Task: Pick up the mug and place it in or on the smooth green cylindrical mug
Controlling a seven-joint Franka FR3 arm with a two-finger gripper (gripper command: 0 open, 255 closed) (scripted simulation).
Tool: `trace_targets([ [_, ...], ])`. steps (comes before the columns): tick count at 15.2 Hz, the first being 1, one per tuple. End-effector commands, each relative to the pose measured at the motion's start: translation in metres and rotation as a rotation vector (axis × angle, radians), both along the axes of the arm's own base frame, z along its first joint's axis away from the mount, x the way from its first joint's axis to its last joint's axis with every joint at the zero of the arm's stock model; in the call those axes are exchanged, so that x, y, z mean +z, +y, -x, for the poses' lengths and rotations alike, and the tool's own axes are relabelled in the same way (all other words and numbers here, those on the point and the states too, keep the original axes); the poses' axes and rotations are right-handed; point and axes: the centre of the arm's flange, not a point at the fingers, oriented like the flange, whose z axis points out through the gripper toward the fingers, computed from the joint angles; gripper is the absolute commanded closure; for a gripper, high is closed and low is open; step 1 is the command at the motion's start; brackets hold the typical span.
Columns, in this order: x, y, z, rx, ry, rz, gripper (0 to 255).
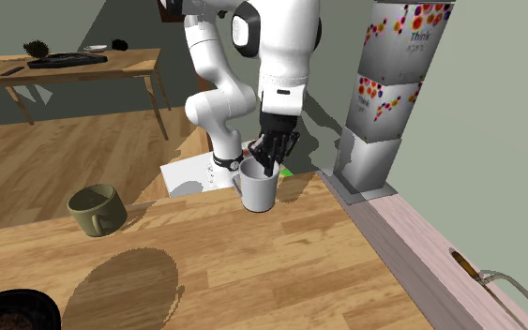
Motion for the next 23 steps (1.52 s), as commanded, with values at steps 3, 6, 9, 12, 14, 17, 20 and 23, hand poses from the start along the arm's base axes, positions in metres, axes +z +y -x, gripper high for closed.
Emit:
trace_targets([
  [3, 0.021, 0.000, -0.001, 0.000, 0.000, 0.000, 255],
  [6, 0.037, 0.000, -0.001, 0.000, 0.000, 0.000, 255],
  [9, 0.050, 0.000, -0.001, 0.000, 0.000, 0.000, 255],
  [12, 0.053, -0.033, 0.021, 0.000, 0.000, 0.000, 255],
  [14, 0.055, -0.055, 0.035, 0.000, 0.000, 0.000, 255],
  [17, 0.057, -0.088, 0.057, 0.000, 0.000, 0.000, 255],
  [20, 0.060, -0.121, 0.078, 0.000, 0.000, 0.000, 255],
  [23, 0.063, -0.154, 0.100, 0.000, 0.000, 0.000, 255],
])
